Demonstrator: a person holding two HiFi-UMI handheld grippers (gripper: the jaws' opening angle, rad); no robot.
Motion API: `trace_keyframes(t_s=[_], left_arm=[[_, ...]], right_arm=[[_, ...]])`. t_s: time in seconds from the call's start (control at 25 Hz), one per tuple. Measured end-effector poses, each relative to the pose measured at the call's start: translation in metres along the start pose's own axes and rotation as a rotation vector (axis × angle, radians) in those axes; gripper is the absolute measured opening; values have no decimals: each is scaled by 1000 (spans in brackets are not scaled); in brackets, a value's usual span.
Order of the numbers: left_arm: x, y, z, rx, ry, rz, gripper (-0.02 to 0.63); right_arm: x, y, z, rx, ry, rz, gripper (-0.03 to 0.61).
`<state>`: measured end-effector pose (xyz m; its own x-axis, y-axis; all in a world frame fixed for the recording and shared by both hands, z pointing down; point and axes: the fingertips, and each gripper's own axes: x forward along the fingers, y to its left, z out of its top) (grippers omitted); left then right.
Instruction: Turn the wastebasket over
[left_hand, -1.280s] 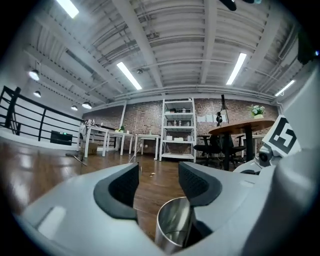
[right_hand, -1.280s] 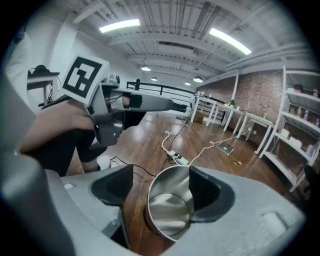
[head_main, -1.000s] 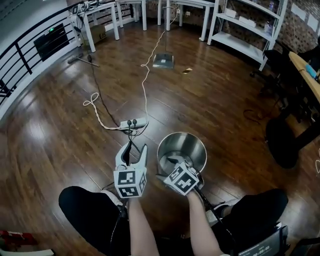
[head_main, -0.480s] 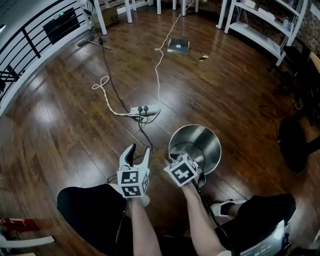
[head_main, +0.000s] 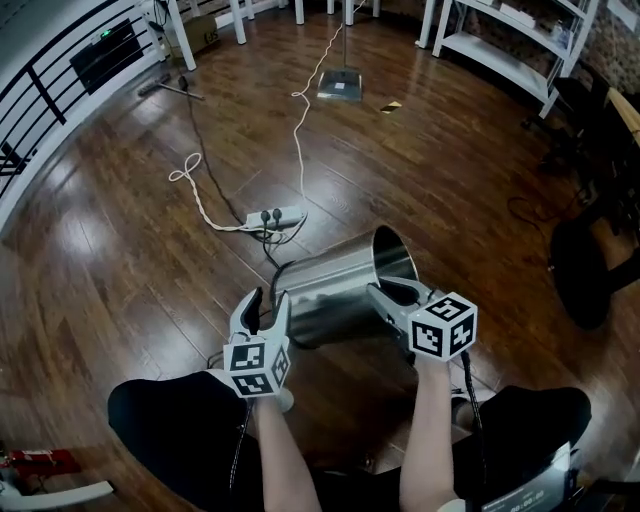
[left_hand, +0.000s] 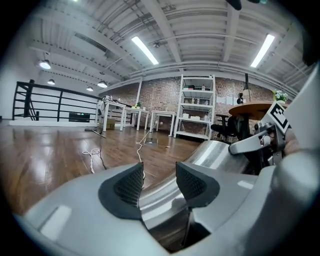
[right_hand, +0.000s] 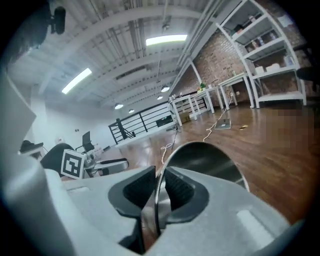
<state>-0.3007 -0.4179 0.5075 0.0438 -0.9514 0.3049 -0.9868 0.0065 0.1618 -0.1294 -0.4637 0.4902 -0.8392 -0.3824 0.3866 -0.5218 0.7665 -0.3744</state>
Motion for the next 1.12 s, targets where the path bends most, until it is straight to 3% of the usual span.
trace_keyframes(t_s=[0.32,0.6,0.68,0.88,0.92,1.04,1.12], left_arm=[[9,-14,-19,6,44,-29,225],[17,-30,-28,16,76,-53,225],[21,-34,-36,18,97,-63,225],[34,-46,-56,2,140,-96,225],[38,-48,-57,-25,128,-101,231],[54,-51,-61,-171,79,-132,306],[65,-53,-72,-236,104,-146,311]], right_arm=[[-38,-74,-48,110,-137,-45,52],[-88,-163,-122,376,-113,-330,87],[-95,-172,-131,413,-143,-366,80],[-94,-174,-126,372,-131,-415,89],[-96,-176,-125,353,-131,-435,91],[-110,-185,-114,216,-147,-574,193],[-113,-183,-105,177,-162,-603,225]])
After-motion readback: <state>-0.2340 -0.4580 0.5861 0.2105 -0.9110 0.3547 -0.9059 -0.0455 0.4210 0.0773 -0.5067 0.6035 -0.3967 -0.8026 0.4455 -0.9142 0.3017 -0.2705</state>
